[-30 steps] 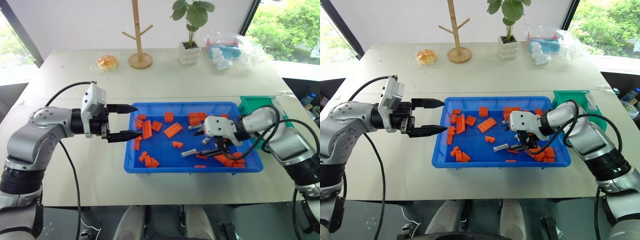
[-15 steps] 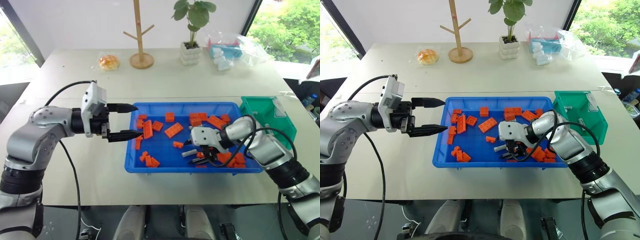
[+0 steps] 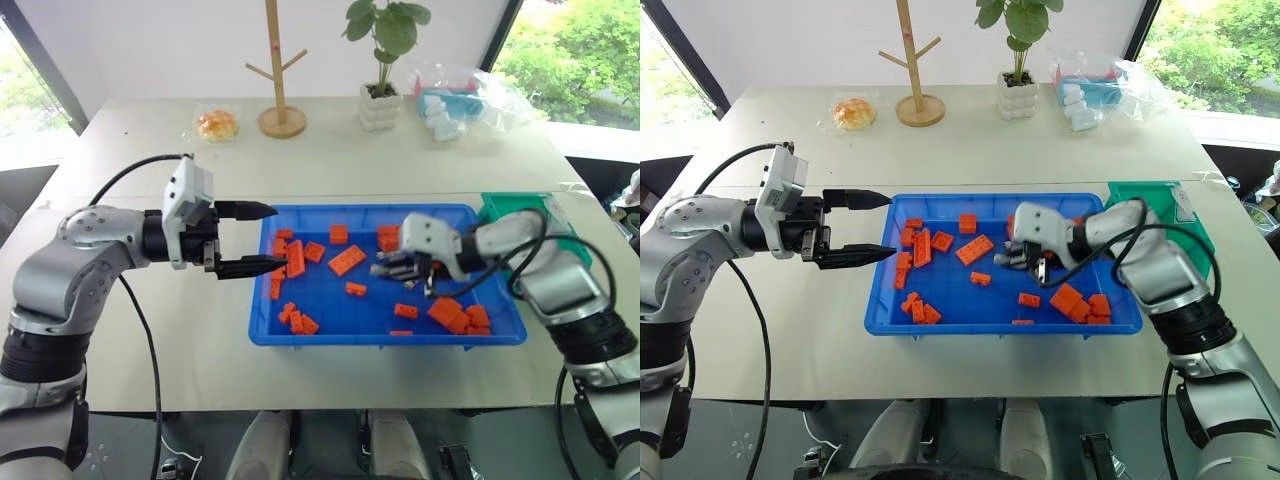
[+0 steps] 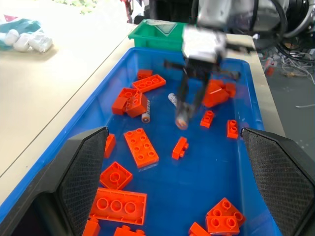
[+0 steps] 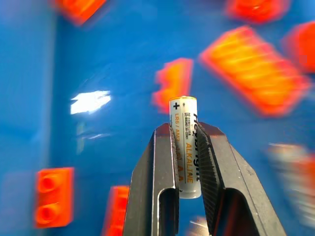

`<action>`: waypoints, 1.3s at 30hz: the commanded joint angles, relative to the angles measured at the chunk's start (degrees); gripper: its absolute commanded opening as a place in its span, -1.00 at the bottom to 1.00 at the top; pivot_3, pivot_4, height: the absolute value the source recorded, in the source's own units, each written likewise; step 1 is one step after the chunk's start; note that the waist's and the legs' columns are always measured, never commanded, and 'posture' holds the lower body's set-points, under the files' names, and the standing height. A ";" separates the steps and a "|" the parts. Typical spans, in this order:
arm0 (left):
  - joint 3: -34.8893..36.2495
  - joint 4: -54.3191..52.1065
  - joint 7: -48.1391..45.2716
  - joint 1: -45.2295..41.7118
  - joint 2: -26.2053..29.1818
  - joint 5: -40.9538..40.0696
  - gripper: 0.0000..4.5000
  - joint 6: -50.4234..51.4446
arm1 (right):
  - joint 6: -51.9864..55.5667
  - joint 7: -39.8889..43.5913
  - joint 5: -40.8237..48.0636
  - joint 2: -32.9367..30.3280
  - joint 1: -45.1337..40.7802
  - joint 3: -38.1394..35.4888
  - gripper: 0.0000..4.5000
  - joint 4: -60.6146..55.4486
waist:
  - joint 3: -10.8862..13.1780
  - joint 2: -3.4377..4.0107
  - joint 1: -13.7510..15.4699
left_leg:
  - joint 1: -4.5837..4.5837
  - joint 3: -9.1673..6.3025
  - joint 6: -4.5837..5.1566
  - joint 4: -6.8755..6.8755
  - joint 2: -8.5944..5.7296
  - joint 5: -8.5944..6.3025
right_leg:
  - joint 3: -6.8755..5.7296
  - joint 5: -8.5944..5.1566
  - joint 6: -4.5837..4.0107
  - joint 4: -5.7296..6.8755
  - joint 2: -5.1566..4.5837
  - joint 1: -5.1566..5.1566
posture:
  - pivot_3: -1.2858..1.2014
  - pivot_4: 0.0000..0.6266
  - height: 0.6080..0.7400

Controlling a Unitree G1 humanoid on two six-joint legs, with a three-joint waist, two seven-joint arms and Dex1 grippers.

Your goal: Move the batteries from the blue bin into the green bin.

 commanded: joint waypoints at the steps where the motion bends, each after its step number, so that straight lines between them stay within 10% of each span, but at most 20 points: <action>1: 0.63 -0.32 -0.38 -1.14 0.03 -0.31 1.00 -0.79 | 4.98 -6.40 0.80 -4.53 -3.96 -11.20 -0.99 2.52 | 0.01 0.01 0.16 | -0.01 0.01 0.00 0.00 -0.01 0.00 | 0.00 0.00 0.00 0.00 -0.01 -0.01 | 0.03 -0.52 0.29; 15: -0.50 1.50 -1.38 -2.47 -1.38 0.64 1.00 -2.21 | 0.32 -17.26 -6.51 -17.09 5.72 -17.87 -0.99 13.00 | 0.02 0.01 -0.77 | -0.01 0.09 0.02 -0.01 0.02 0.00 | 0.00 -0.01 -0.01 0.04 -0.03 -0.01 | 0.03 -0.52 0.29; 23: -0.28 1.77 -1.48 -3.00 -1.65 1.03 1.00 -2.37 | 1.27 -19.72 -6.72 -15.63 3.88 -17.34 0.77 16.04 | 0.02 0.01 -1.32 | 0.00 0.08 0.02 0.01 0.02 0.00 | 0.01 0.00 0.00 0.05 -0.02 0.00 | 0.03 -0.52 0.29; 39: 1.30 -0.28 0.05 -1.22 -0.61 0.17 1.00 -0.96 | 51.89 -37.40 5.60 16.17 -5.27 -19.18 1.00 -16.74 | 0.03 0.02 -0.32 | -0.08 -0.10 0.01 0.00 -0.06 0.00 | 0.02 0.00 -0.01 0.10 -0.01 -0.07 | 0.03 -0.52 0.29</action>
